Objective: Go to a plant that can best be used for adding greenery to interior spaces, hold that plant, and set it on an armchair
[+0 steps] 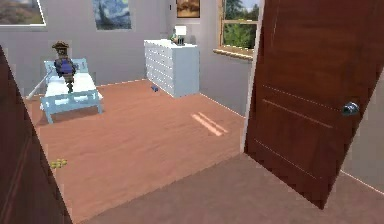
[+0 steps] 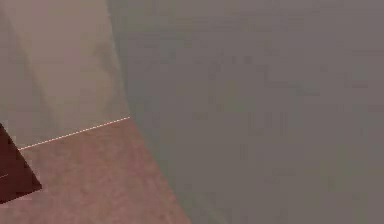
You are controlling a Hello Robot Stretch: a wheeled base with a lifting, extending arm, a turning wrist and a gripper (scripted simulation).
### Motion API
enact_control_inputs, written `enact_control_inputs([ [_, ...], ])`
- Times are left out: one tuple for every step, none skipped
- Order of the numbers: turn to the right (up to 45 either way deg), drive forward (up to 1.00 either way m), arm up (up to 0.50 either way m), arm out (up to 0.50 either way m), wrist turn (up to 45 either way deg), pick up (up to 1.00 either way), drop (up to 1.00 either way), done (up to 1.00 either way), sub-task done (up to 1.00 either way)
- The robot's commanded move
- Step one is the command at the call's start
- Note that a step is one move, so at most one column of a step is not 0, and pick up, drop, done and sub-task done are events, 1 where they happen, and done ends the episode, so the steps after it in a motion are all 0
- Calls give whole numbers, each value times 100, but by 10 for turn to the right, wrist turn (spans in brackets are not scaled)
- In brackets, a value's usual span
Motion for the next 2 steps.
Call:
enact_control_inputs([
  [0,40,0,0,0,0,0,0,0],
  [-120,0,0,0,0,0,0,0,0],
])
